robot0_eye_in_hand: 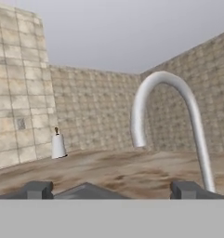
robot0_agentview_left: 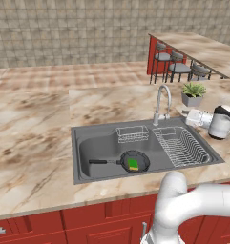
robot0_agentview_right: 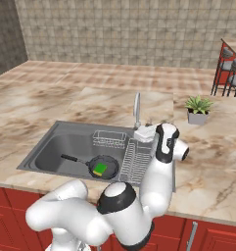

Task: Pick the pan and sponge and place them into the sink. Then turn on the water.

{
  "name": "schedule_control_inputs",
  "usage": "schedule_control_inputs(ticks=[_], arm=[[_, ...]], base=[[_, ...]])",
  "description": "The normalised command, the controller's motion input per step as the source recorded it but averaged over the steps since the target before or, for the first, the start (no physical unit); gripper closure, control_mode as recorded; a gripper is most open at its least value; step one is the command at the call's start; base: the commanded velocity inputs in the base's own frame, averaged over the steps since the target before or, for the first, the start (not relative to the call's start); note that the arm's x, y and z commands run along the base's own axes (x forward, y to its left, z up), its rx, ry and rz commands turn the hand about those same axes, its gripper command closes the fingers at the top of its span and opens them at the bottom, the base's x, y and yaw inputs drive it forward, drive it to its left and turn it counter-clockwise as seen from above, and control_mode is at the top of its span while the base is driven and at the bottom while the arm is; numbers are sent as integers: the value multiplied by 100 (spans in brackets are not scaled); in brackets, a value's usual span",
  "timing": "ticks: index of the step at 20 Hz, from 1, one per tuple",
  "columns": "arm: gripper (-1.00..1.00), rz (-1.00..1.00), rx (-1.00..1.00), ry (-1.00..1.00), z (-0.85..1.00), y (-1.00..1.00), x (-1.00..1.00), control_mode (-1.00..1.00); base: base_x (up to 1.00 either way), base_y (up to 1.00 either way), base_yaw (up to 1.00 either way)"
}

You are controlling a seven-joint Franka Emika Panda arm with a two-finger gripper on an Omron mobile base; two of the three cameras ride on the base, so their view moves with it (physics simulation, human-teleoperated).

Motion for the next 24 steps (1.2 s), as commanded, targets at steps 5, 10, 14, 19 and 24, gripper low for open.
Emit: schedule_control_inputs(ticks=[5,10,14,19,24], arm=[[-100,-8,-8,-8,1,14,8,-100],[-100,-11,-12,0,4,11,8,-100],[-100,-12,-4,20,9,-13,8,-100],[-100,-14,1,24,1,-9,0,-100],[-100,-13,2,25,-2,0,-1,-100]], base=[[0,0,0],[0,0,0],[0,0,0],[0,0,0],[0,0,0]])
